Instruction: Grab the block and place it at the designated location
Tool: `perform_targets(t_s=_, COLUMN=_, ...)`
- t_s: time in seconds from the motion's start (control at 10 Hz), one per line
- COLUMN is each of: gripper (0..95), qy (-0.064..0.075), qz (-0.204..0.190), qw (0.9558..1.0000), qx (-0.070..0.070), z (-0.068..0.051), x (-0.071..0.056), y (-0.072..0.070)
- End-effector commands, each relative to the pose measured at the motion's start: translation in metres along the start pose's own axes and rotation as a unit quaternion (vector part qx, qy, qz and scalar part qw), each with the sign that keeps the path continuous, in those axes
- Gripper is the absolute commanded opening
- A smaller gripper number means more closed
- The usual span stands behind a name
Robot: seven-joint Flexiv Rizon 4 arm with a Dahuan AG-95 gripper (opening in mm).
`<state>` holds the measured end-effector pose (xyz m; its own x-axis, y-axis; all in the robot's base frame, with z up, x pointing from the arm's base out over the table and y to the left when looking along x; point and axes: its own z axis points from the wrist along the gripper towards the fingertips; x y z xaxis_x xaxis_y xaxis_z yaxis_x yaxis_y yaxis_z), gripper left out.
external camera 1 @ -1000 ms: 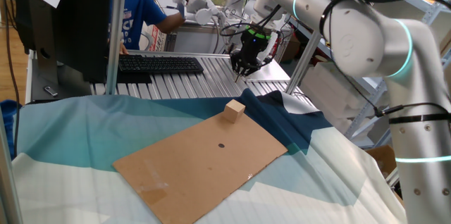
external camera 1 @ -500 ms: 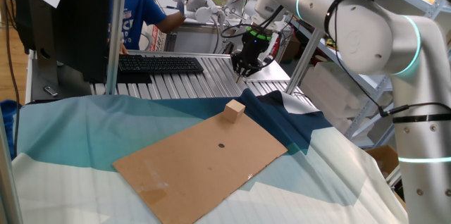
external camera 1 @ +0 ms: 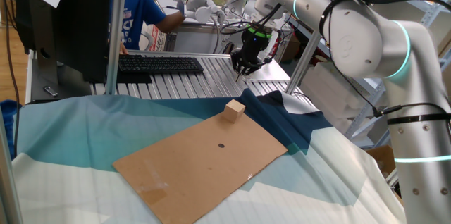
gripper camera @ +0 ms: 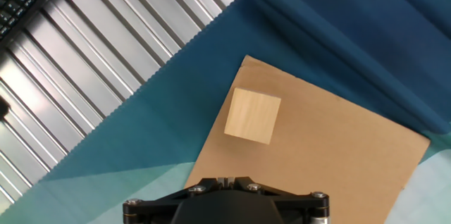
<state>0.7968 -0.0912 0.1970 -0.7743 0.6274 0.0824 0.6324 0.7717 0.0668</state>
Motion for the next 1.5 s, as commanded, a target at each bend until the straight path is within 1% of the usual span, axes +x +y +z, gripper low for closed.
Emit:
perform_targets(t_s=0.1, gripper=0.0, qy=0.001, qz=-0.010, qw=0.9999, qx=-0.004, z=0.0008, x=0.0018, y=-0.0008)
perform_targets(t_s=0.3, gripper=0.0, qy=-0.001, qz=-0.029, qw=0.9996, qx=-0.003, z=0.0008, x=0.0018, y=-0.0008)
perform_targets(t_s=1.0, gripper=0.0, qy=0.000, qz=-0.061, qw=0.9981, qx=-0.003, z=0.0008, x=0.0018, y=-0.0008)
perform_targets(t_s=1.3, gripper=0.0, qy=0.000, qz=-0.090, qw=0.9960, qx=-0.003, z=0.0009, x=0.0018, y=-0.0008)
perform_targets(t_s=1.5, gripper=0.0, qy=-0.002, qz=-0.115, qw=0.9933, qx=-0.002, z=0.0009, x=0.0018, y=-0.0008)
